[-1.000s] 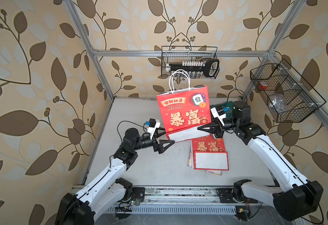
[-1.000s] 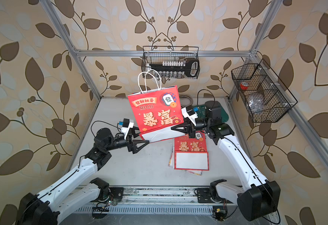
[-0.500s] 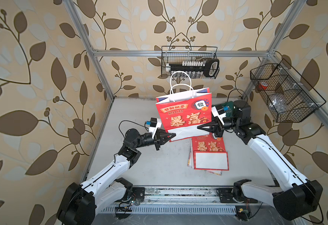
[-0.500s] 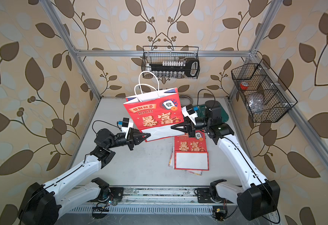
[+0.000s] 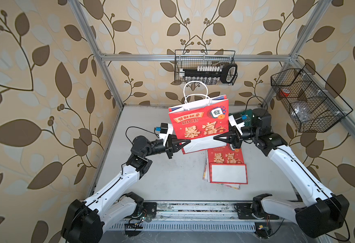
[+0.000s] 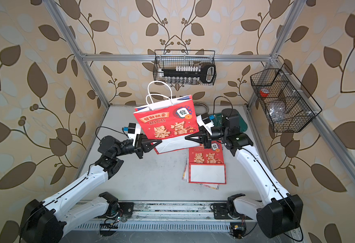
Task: Put away the paper bag
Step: Press the paper bag.
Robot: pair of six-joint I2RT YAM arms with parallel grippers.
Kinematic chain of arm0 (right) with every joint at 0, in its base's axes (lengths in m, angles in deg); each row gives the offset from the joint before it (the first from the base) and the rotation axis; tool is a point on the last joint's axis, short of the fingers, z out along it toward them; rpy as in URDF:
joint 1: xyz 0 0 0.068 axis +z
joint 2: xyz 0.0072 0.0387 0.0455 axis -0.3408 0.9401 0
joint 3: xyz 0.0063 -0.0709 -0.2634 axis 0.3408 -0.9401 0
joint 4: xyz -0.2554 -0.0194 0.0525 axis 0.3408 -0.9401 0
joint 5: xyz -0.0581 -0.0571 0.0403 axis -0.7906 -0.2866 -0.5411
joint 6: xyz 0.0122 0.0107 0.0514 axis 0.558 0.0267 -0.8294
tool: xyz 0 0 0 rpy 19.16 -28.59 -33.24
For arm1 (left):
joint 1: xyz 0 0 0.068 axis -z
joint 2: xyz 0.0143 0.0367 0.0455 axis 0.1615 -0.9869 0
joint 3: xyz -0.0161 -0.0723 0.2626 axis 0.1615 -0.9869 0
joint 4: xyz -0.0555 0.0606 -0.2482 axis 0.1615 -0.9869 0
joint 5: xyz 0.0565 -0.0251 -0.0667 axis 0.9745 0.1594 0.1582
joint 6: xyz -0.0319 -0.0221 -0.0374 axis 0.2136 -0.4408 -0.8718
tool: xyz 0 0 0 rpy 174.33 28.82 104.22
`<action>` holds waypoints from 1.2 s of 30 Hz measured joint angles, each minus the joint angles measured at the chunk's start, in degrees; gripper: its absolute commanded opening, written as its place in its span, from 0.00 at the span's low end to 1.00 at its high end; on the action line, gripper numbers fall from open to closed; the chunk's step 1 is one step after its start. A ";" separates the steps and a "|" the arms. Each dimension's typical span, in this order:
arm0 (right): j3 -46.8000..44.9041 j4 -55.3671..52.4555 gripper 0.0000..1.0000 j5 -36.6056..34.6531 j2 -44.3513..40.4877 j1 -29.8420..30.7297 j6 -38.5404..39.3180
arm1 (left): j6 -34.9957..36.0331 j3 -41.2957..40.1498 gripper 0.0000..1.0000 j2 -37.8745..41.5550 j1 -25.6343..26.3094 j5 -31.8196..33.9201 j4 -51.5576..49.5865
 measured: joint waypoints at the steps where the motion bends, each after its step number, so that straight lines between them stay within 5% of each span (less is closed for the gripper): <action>1: 0.00 -0.09 0.00 0.02 0.02 0.00 0.02 | 0.11 0.00 0.18 0.00 0.00 0.00 -0.07; 2: 0.00 -0.13 0.00 0.02 0.02 0.00 0.02 | 0.24 0.02 0.54 0.00 0.00 0.09 -0.13; 4: 0.00 -0.37 0.00 0.02 0.02 0.00 0.11 | 0.39 0.17 0.62 0.11 0.00 0.72 -0.61; 6: 0.00 -0.94 0.00 0.02 0.07 0.00 0.31 | 0.28 0.57 0.53 0.44 0.00 1.55 -1.09; 9: 0.00 -1.70 0.00 0.02 0.07 0.00 0.68 | 0.70 2.29 0.00 0.94 0.00 1.75 -2.73; 14: 0.00 -1.75 0.00 0.28 0.07 0.00 1.01 | 0.92 3.61 0.00 1.20 0.00 1.55 -3.15; 15: 0.00 -1.79 0.00 0.26 0.07 0.00 1.09 | 0.83 3.61 0.07 1.20 0.00 1.62 -3.21; 17: 0.00 -2.03 0.00 0.26 0.07 0.00 1.27 | 0.55 3.61 0.60 1.22 0.00 2.01 -3.10; 20: -0.02 -3.17 0.00 0.22 0.07 0.00 1.53 | 0.17 4.04 0.68 1.31 0.00 3.08 -2.80; 22: -0.02 -3.74 0.00 0.20 0.07 -0.02 1.75 | -0.26 4.74 0.55 1.44 0.00 3.54 -2.78; 25: -0.15 -4.50 0.00 0.15 0.07 -0.07 1.97 | -1.05 6.34 0.00 1.55 0.00 3.50 -2.56; 30: -0.46 -4.63 0.00 0.28 -0.04 -0.09 2.23 | -1.42 7.04 0.00 1.99 0.00 3.54 -2.29; 31: -0.52 -4.66 0.00 0.28 -0.07 -0.11 2.23 | -1.51 7.04 0.16 1.99 0.00 3.56 -2.36; 32: -0.66 -4.63 0.00 0.28 -0.17 -0.13 2.25 | -1.57 7.04 0.51 1.99 0.00 3.58 -2.43; 34: -0.92 -4.98 0.00 0.24 -0.35 -0.17 2.32 | -2.12 7.17 0.62 1.99 0.00 4.17 -2.29; 36: -1.33 -5.29 0.00 0.24 -0.42 -0.42 2.47 | -2.99 7.78 0.56 1.99 0.00 4.96 -2.14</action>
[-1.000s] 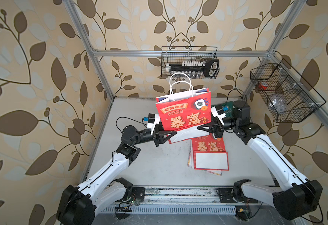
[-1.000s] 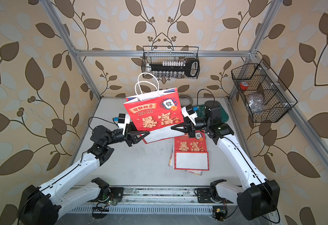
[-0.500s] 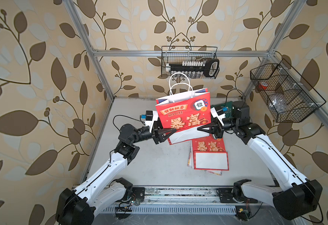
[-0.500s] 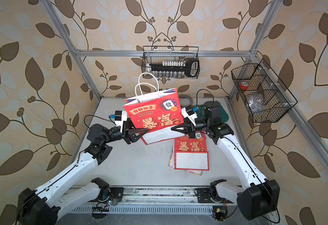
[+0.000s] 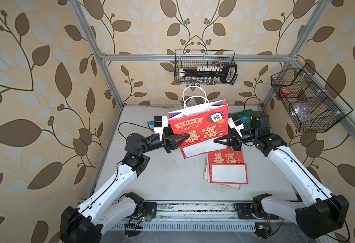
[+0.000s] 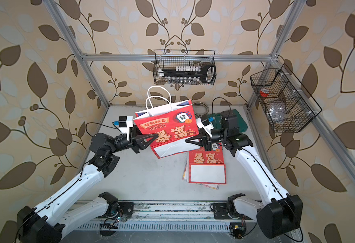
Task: Put away the paper bag
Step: Press the paper bag.
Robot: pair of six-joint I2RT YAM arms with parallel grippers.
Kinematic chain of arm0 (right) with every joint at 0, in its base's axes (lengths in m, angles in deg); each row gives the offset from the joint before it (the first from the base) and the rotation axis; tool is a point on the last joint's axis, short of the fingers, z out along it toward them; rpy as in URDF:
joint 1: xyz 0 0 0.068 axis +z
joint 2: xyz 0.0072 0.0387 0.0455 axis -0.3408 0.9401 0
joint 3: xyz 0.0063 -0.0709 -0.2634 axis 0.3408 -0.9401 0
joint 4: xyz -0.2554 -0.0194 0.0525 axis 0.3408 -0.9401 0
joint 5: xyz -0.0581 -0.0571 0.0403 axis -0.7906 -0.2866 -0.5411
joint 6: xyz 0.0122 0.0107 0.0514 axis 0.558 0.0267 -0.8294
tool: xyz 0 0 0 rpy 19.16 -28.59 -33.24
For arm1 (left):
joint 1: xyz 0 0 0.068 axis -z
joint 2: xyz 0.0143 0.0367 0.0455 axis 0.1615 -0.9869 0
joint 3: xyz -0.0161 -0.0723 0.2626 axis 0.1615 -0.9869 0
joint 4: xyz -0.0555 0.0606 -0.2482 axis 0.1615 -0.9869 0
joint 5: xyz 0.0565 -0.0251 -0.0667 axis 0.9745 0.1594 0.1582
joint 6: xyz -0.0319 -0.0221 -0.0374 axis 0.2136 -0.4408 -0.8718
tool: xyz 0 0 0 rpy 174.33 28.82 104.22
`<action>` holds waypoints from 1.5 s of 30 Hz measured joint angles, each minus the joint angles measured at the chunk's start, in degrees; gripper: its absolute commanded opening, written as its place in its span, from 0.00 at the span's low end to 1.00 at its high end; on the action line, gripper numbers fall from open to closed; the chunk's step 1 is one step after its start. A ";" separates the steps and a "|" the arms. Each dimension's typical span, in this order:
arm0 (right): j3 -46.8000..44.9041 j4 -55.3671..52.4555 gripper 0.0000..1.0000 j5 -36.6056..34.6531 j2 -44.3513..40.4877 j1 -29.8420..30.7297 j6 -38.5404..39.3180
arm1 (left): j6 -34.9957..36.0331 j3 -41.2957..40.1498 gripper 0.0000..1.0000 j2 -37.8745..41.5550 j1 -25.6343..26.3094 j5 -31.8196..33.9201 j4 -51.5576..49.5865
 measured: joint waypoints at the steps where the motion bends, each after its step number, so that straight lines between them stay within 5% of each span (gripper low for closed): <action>1: -0.22 -0.20 0.00 -0.02 0.00 -0.11 0.07 | -0.09 0.28 0.48 0.02 0.00 0.13 0.20; 4: -0.74 -0.74 0.00 -0.02 -0.13 -0.35 0.17 | -0.35 1.18 0.06 0.02 0.00 0.26 0.96; 8: -0.85 -1.05 0.00 0.00 -0.74 -0.39 0.24 | -0.96 1.75 0.00 0.09 0.00 0.44 1.79; 9: -0.85 -1.09 0.00 0.00 -0.96 -0.39 0.28 | -1.14 1.75 0.04 0.09 0.00 0.63 1.84; 10: -0.85 -1.11 0.00 0.00 -1.05 -0.39 0.35 | -1.22 1.79 0.23 0.09 0.00 0.79 1.84; 11: -0.85 -1.11 0.00 0.00 -1.14 -0.39 0.39 | -1.31 1.81 0.58 0.09 0.02 1.25 1.86; 12: -0.85 -1.27 0.00 0.00 -1.16 -0.39 0.39 | -1.46 1.86 0.72 0.15 0.02 1.64 1.97; 14: -0.87 -1.60 0.00 -0.04 -1.16 -0.42 0.39 | -1.62 2.10 0.73 0.39 0.02 2.21 2.03; 19: -0.92 -2.29 0.00 -0.04 -1.16 -0.50 0.44 | -2.49 3.06 0.36 1.05 0.00 3.02 2.23; 22: -0.92 -2.67 0.00 -0.02 -1.18 -0.50 0.66 | -3.02 4.11 0.00 1.11 0.00 3.08 2.64; 26: -0.92 -2.82 0.00 0.11 -1.55 -0.50 0.85 | -4.24 5.07 0.00 1.11 0.02 2.75 2.86; 27: -0.92 -2.82 0.00 0.13 -1.70 -0.55 0.87 | -4.50 5.16 0.09 1.07 0.02 2.73 2.93; 28: -0.92 -2.82 0.00 0.24 -1.81 -0.59 0.87 | -4.74 5.29 0.47 0.98 0.02 2.73 2.99; 29: -0.92 -2.84 0.00 0.26 -1.90 -0.61 0.87 | -5.01 5.44 0.74 0.92 0.02 2.82 3.06; 31: -0.92 -3.21 0.00 0.26 -1.95 -0.74 0.90 | -5.53 5.73 0.95 0.94 0.02 3.04 3.06; 45: -0.83 -2.64 0.00 -0.66 -4.48 -1.27 -1.44 | -4.46 -6.62 0.99 7.72 0.02 1.16 -10.45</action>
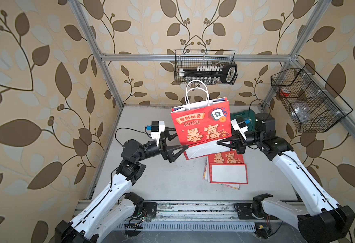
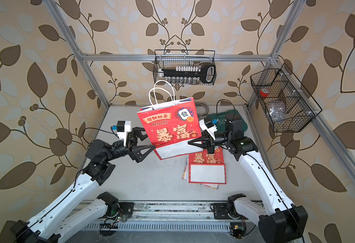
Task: Put away the paper bag
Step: Press the paper bag.
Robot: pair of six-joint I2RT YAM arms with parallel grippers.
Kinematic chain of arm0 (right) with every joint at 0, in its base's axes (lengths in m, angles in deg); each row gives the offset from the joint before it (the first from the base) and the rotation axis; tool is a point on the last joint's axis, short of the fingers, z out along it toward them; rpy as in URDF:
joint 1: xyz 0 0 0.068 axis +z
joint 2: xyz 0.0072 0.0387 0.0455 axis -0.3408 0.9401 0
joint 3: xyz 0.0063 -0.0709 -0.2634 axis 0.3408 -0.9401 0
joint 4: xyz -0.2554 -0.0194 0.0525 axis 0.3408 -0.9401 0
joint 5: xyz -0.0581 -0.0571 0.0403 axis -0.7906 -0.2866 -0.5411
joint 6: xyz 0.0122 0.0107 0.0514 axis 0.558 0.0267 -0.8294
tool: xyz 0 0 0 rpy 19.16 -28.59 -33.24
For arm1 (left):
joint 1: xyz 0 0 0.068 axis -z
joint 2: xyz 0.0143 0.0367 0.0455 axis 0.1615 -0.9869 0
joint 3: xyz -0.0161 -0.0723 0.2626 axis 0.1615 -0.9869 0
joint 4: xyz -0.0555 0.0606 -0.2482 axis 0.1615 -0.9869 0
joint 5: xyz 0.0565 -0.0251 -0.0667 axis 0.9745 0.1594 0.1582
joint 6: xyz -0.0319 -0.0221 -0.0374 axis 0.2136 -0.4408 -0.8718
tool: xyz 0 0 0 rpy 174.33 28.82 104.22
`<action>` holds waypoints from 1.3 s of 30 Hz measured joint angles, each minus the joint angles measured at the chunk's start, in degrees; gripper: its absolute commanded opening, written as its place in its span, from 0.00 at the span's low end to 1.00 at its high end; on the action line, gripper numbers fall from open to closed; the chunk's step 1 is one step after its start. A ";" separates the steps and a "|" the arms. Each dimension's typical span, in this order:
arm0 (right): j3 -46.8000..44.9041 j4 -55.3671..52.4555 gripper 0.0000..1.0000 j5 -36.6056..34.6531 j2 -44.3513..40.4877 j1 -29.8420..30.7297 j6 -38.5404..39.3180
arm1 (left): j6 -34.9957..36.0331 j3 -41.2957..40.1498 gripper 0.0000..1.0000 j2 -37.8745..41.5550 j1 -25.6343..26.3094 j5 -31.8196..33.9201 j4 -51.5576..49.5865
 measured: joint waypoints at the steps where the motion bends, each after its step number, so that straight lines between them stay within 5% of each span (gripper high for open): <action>1: 0.00 0.00 0.00 -0.09 0.00 0.00 -0.20 | -0.24 -0.63 0.99 -0.55 0.02 -0.48 -0.59; 7: 0.00 0.70 0.00 -0.26 0.00 0.00 -1.05 | -1.11 -1.42 0.93 -4.94 2.08 -3.63 -1.68; 10: 0.00 0.83 0.00 -0.42 0.00 -0.13 -1.27 | -0.72 -1.20 0.60 -6.64 3.23 -4.72 -1.29; 13: 0.00 0.94 0.00 -0.61 0.00 -0.35 -1.46 | -0.52 -0.63 0.06 -7.82 3.34 -5.16 -0.55; 14: 0.00 0.98 0.00 -0.61 0.00 -0.35 -1.49 | 0.04 -0.35 0.00 -8.00 3.34 -5.29 -0.55; 16: 0.00 1.14 0.04 -0.59 0.00 -0.37 -1.68 | 1.75 0.09 0.00 -7.98 3.34 -5.33 -0.81; 17: 0.00 1.22 0.26 -0.57 0.00 -0.37 -2.03 | 2.27 0.28 0.00 -7.89 3.37 -5.35 -1.16; 18: 0.00 1.27 0.37 -0.59 0.00 -0.37 -2.21 | 3.02 0.31 0.00 -7.80 3.34 -5.29 -1.46; 20: 0.00 1.38 0.43 -0.61 0.00 -0.33 -2.82 | 4.61 0.35 0.00 -7.50 3.39 -5.03 -2.51; 22: 0.02 1.77 0.40 -0.59 0.00 -0.35 -3.65 | 5.95 0.46 0.00 -7.10 3.39 -4.76 -4.09; 26: 0.28 2.91 0.02 -0.57 0.00 -0.39 -5.38 | 8.00 0.48 0.00 -6.62 3.39 -4.57 -6.32; 29: 0.66 3.30 0.00 -0.22 0.00 -0.46 -5.92 | 8.76 0.48 0.00 -6.38 3.39 -4.33 -6.95; 31: 0.66 3.32 0.27 -0.20 0.00 -0.48 -6.05 | 9.51 0.48 0.00 -6.25 3.39 -4.26 -7.43; 33: 0.76 3.39 0.39 -0.46 0.00 -0.59 -6.54 | 10.36 0.46 0.00 -6.12 3.39 -4.31 -8.79; 37: 1.29 3.87 0.28 -1.66 -0.50 -1.07 -6.99 | 11.26 0.09 0.00 -6.10 3.74 -4.24 -10.93; 39: 1.53 4.07 0.07 -2.08 -1.03 -1.46 -7.02 | 11.52 -0.59 0.00 -6.05 3.74 -4.13 -11.37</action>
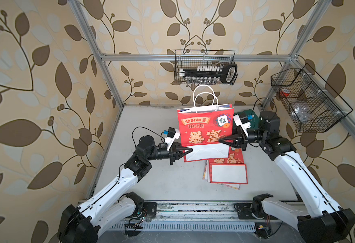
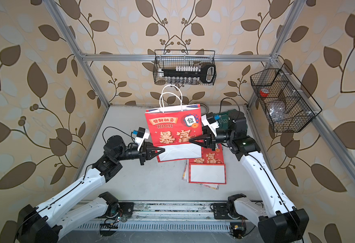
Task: Put away the paper bag
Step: Press the paper bag.
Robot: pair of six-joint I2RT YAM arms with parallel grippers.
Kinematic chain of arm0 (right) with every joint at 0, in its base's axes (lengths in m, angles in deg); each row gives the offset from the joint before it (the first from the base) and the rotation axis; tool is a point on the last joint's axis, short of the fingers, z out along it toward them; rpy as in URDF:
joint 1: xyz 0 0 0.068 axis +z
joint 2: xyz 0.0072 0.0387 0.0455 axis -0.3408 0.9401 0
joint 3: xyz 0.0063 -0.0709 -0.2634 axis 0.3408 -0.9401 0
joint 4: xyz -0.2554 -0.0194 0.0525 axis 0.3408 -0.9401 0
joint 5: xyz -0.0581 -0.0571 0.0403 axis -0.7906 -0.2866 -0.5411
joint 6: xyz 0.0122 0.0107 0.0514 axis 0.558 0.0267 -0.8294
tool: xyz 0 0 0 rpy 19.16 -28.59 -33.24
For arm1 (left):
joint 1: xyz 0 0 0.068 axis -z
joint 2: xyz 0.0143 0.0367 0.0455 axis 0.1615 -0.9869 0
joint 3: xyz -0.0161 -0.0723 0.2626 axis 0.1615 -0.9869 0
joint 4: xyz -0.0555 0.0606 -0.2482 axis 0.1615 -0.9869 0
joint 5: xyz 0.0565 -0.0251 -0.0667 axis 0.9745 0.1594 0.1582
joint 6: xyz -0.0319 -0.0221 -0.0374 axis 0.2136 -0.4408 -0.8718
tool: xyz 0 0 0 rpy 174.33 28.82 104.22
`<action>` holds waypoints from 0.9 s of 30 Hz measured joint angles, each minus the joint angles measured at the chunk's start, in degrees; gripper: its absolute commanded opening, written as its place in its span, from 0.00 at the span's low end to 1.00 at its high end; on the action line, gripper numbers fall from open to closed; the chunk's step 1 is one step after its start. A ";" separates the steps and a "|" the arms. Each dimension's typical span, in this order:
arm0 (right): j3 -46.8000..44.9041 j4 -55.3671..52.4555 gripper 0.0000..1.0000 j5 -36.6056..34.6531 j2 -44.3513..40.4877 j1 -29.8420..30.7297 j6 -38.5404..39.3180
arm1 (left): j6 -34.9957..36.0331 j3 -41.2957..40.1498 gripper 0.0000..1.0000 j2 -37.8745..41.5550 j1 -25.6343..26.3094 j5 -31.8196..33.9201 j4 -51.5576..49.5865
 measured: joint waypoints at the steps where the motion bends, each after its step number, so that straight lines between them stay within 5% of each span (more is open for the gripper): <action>1: 0.11 0.13 0.00 -0.09 -0.15 -0.17 -0.09 | 0.07 -0.35 0.00 0.00 0.00 0.02 -0.11; 4: 0.28 0.28 0.00 -0.07 -0.37 -0.39 -0.09 | 0.42 -0.85 0.00 0.00 0.00 0.11 -0.61; 5: 0.31 0.33 0.07 -0.09 -0.35 -0.39 -0.09 | 0.61 -0.85 0.00 0.02 0.00 0.11 -0.81; 6: 0.31 0.31 0.32 -0.15 -0.35 -0.39 -0.17 | 0.74 -0.87 0.00 0.02 0.00 0.11 -0.94; 8: 0.33 0.42 0.44 -0.94 -0.37 -0.42 -0.50 | 0.96 -1.05 0.00 0.07 0.00 0.09 -1.16; 11: 0.70 1.33 0.33 -3.30 -0.44 -0.42 -0.92 | 1.09 -1.68 0.00 0.04 0.00 -0.07 -2.38; 14: 0.96 3.15 0.00 -5.25 -0.74 -0.52 -1.95 | 1.11 -1.75 0.00 -0.63 0.00 -0.70 -3.52; 18: 1.22 4.76 0.01 -5.90 -0.79 -0.68 -3.15 | 1.09 -1.75 0.00 -1.88 -0.07 -1.11 -3.34; 20: 1.22 5.11 0.37 -6.71 -0.79 -0.68 -3.54 | 1.14 -1.75 0.00 -1.92 -0.07 -1.20 -3.34; 21: 1.38 5.33 0.39 -7.56 -0.79 -0.68 -4.15 | 1.20 -1.75 0.00 -1.92 -0.07 -1.40 -3.54; 23: 1.99 5.90 0.32 -9.66 -0.79 -0.70 -4.59 | 1.51 -1.75 0.00 -2.03 0.00 -1.57 -4.50; 25: 2.89 6.62 0.03 -11.41 -0.85 -0.96 -4.96 | 1.99 -1.75 0.00 -2.19 0.02 -1.57 -5.49; 27: 3.52 6.91 0.00 -12.33 -1.01 -1.14 -5.66 | 2.16 -1.75 0.00 -2.29 0.02 -1.53 -5.70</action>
